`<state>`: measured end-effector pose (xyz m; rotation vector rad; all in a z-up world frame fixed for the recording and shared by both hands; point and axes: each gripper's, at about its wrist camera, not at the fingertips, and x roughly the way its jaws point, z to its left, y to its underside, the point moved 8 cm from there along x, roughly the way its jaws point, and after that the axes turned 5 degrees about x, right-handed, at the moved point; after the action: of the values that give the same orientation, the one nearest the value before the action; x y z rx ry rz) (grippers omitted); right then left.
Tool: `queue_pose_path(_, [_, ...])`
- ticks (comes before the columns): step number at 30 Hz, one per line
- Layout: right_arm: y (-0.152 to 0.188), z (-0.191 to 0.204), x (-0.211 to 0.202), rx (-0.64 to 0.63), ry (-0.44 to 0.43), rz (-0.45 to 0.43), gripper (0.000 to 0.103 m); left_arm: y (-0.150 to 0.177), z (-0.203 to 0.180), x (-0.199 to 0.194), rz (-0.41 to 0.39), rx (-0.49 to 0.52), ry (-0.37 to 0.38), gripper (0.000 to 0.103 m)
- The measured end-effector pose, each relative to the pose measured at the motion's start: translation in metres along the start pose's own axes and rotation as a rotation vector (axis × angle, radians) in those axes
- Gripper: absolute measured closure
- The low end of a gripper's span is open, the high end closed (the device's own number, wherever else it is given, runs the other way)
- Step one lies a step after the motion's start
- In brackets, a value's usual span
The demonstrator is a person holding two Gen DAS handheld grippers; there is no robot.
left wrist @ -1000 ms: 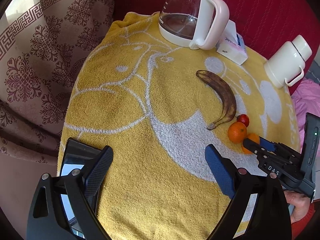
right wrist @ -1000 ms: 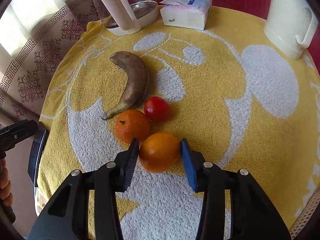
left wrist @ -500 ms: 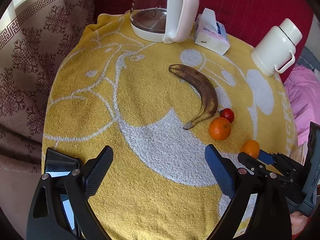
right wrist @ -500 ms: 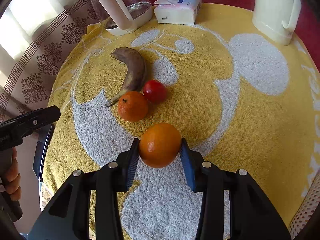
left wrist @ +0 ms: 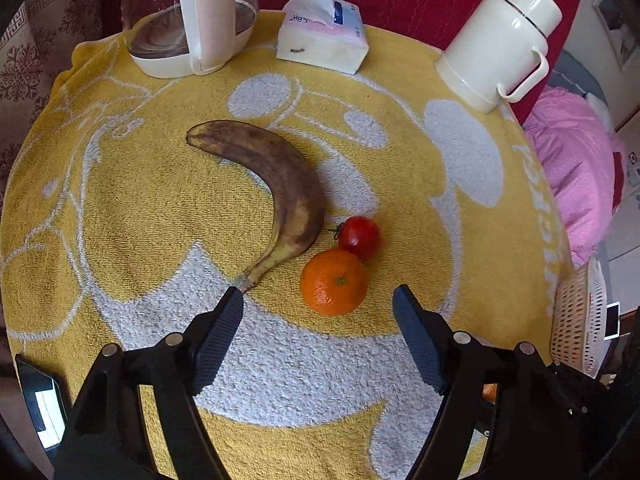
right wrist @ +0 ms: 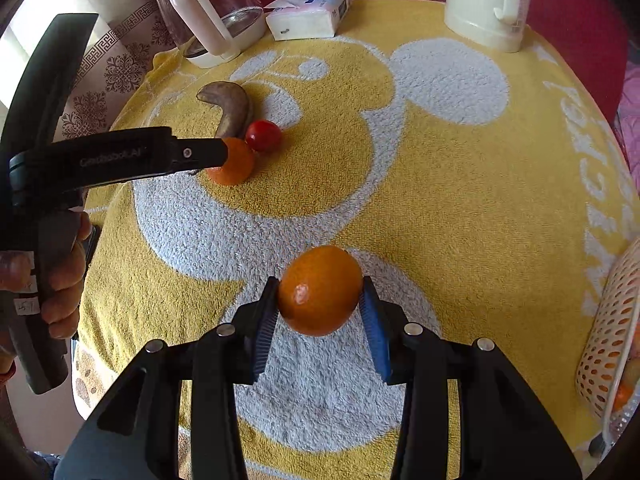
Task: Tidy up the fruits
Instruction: 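Grasp the small tangerine with the left tool while the right tool holds the orange, then carry the orange into the white basket and open the right tool while left carries the tangerine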
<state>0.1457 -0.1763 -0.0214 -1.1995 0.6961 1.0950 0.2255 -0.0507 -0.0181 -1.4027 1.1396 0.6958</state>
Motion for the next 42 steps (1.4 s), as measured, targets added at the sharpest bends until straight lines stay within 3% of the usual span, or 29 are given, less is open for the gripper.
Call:
queue_pose_path(4, [0.007,-0.005,-0.008,-0.019,0.013,-0.005,0.062,-0.004,-0.006,0.013,0.016,-0.002,0.000,0.041])
queue_pose_path(14, [0.018,-0.026,-0.027,-0.021,0.021,-0.017,0.062,0.002,-0.011,0.028,0.020,-0.013,-0.052,0.062])
queue_pose_path(32, [0.023,-0.053,-0.072,-0.009,-0.024,-0.080,0.062,0.034,-0.024,-0.026,-0.018,-0.096,-0.065,0.063])
queue_pose_path(42, [0.028,-0.082,-0.105,0.032,-0.038,-0.134,0.062,0.049,-0.054,-0.050,-0.042,-0.088,-0.087,0.062])
